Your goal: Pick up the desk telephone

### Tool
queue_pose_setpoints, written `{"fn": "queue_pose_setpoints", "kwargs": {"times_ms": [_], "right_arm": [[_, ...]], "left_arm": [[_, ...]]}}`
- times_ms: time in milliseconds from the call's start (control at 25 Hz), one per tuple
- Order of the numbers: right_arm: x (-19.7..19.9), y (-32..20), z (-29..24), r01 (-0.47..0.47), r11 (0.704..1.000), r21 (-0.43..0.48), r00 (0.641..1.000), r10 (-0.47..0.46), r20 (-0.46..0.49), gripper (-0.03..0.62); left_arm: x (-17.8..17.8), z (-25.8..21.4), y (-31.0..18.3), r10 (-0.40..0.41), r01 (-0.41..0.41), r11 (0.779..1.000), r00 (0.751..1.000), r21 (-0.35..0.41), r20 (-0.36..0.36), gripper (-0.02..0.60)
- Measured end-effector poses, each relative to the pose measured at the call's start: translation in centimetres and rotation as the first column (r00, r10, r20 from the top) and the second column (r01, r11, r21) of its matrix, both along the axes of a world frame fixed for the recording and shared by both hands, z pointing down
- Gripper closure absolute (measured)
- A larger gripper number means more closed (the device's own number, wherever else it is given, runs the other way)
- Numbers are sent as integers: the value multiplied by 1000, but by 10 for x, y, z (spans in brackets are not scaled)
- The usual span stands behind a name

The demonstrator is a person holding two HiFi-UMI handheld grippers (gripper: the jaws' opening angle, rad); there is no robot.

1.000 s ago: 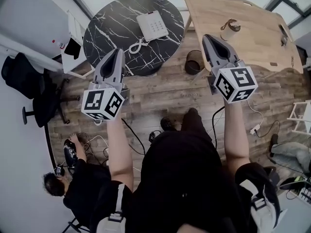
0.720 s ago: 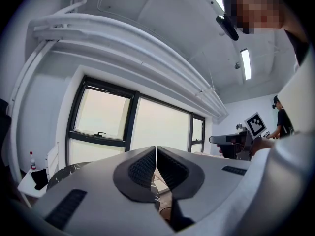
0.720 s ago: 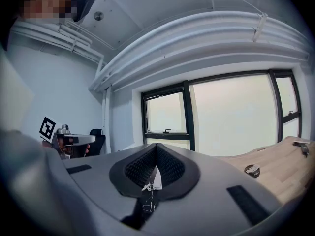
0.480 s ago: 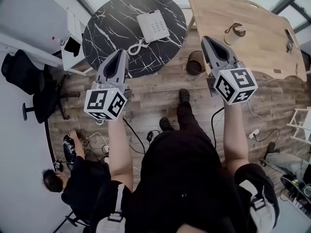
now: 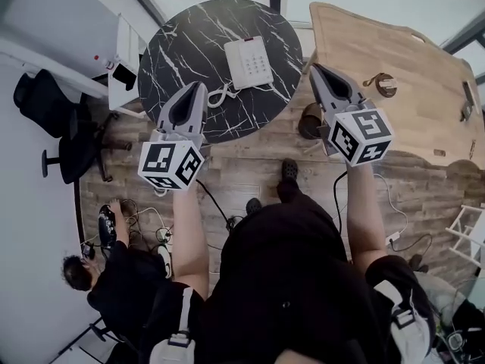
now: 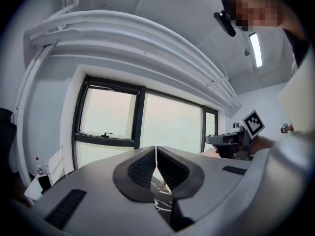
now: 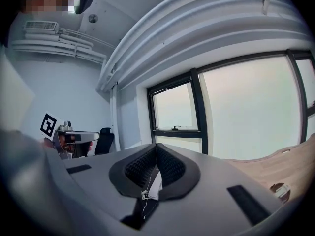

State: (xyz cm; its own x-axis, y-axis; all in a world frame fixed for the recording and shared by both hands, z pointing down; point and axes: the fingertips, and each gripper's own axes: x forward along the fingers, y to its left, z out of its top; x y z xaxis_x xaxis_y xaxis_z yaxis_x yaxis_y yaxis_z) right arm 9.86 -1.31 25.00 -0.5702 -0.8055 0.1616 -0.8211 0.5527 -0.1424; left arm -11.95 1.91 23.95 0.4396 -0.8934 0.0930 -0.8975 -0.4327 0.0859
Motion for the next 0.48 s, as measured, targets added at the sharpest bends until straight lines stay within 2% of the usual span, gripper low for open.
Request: {"fn": "queue_pose_setpoints", "kwargs": {"times_ms": [480], "right_arm": [[19,-66,19,130,991,-28,991,-131,-14,562]], "left_arm": [[39,13,-45,-90,90,995,996,-33,15,560]]}}
